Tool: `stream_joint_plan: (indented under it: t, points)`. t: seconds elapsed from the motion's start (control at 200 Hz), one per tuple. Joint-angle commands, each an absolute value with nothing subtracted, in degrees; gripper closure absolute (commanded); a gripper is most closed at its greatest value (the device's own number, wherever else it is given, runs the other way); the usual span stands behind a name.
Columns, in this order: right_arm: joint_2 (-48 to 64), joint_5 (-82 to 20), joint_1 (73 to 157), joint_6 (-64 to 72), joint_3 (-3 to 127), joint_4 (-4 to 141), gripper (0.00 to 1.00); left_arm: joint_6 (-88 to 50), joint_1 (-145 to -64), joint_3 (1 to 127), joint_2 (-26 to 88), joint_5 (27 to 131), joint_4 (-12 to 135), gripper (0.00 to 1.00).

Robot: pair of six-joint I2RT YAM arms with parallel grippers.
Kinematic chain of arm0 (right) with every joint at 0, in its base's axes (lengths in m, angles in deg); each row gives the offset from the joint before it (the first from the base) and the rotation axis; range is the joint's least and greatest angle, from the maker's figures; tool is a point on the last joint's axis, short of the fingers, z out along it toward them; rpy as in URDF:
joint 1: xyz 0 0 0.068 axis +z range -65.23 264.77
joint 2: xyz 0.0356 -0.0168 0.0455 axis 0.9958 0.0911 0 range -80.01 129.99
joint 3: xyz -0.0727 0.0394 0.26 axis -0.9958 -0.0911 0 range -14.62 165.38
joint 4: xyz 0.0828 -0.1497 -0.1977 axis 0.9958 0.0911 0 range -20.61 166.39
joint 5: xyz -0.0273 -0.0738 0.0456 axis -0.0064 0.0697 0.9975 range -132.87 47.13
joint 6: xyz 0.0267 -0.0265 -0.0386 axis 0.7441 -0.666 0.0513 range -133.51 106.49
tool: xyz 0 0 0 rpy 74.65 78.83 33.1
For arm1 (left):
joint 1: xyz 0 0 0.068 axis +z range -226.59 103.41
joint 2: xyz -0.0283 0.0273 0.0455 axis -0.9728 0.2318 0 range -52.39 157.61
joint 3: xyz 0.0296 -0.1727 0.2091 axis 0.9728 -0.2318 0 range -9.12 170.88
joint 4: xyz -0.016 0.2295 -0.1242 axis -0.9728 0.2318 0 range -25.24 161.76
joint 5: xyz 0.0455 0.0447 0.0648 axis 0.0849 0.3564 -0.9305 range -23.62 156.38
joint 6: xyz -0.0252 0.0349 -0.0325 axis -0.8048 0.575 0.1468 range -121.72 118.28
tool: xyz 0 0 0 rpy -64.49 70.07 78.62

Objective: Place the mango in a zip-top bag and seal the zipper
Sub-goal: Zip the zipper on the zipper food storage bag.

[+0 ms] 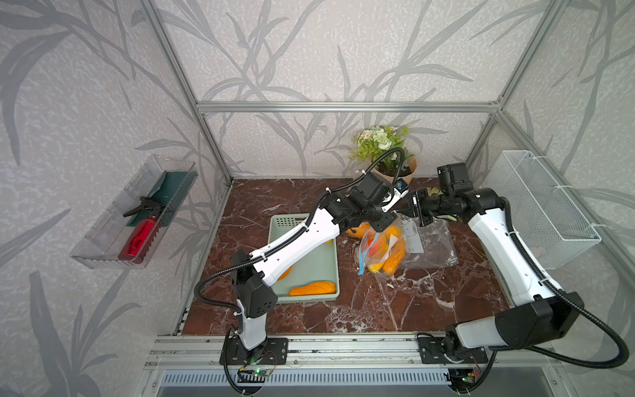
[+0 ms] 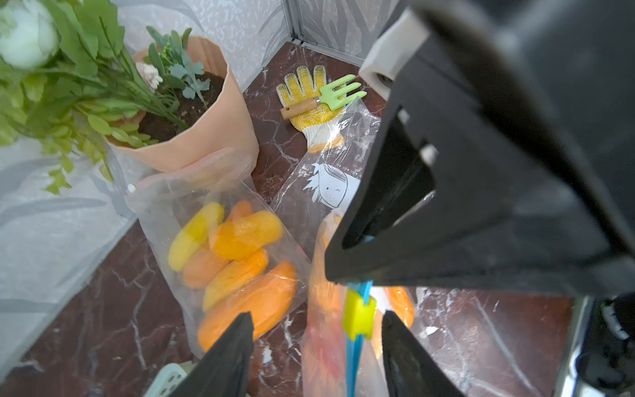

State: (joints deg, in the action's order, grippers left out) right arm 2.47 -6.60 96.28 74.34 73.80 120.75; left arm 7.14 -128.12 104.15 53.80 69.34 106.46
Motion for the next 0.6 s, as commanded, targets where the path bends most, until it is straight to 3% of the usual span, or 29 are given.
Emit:
stream_joint_plan:
  t: [0.0,0.105,0.345,0.595]
  points:
    - [1.3,-6.5,96.1,73.4,74.5,121.8,1.0,9.4,-127.5,105.7,53.3,71.1,106.2,0.53]
    - [1.5,-6.4,96.2,73.5,74.7,121.5,1.0,10.1,-127.4,107.6,54.6,71.3,107.2,0.6]
    - [1.7,-6.4,96.2,73.3,74.8,122.1,1.0,10.6,-127.6,108.9,55.6,72.7,106.8,0.53]
    - [2.3,-6.1,96.2,73.5,75.9,122.1,1.0,10.4,-127.5,108.8,57.0,74.0,107.1,0.68]
